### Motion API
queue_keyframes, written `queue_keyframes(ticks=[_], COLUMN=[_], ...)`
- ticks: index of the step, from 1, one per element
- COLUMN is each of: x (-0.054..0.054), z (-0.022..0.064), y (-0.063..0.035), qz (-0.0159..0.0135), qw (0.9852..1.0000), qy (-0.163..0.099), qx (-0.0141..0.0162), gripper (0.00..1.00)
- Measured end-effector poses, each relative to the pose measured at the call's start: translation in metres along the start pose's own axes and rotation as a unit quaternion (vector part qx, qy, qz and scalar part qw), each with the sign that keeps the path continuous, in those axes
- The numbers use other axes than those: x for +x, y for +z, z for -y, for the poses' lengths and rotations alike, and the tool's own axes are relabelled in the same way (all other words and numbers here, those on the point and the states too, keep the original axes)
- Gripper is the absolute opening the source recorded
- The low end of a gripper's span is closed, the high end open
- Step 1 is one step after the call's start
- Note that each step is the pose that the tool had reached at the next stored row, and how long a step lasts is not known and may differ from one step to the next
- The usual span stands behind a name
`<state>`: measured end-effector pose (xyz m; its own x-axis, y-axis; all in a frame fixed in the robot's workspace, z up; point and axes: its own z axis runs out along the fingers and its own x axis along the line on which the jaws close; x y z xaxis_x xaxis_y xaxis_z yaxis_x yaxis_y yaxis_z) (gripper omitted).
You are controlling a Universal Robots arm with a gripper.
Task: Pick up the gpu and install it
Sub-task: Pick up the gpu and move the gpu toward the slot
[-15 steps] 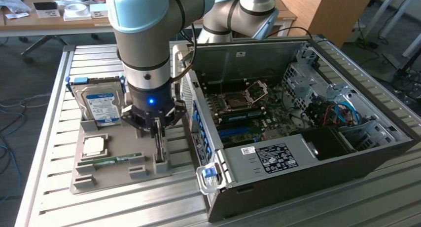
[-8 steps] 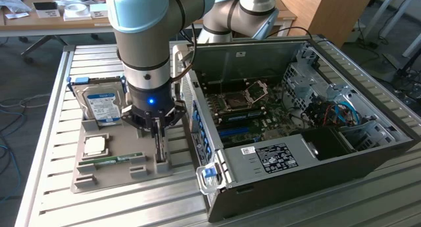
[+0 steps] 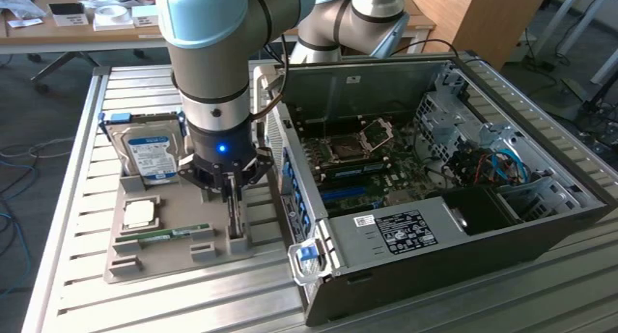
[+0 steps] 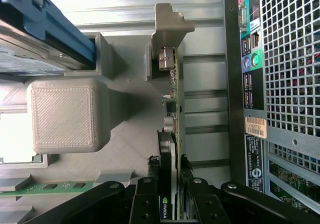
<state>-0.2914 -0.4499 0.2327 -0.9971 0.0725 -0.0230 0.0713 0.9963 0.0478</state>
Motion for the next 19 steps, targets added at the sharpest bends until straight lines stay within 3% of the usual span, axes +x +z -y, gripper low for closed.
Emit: queue_keyframes(ticks=[15,19], x=[0.0,-0.0001], z=[0.0,-0.0002], y=[-0.0001,-0.0048], qz=[-0.0001,-0.0002], qw=[1.0,1.0], qy=[-0.004,-0.004], qx=[-0.0002,-0.0002], gripper=[0.27,0.27])
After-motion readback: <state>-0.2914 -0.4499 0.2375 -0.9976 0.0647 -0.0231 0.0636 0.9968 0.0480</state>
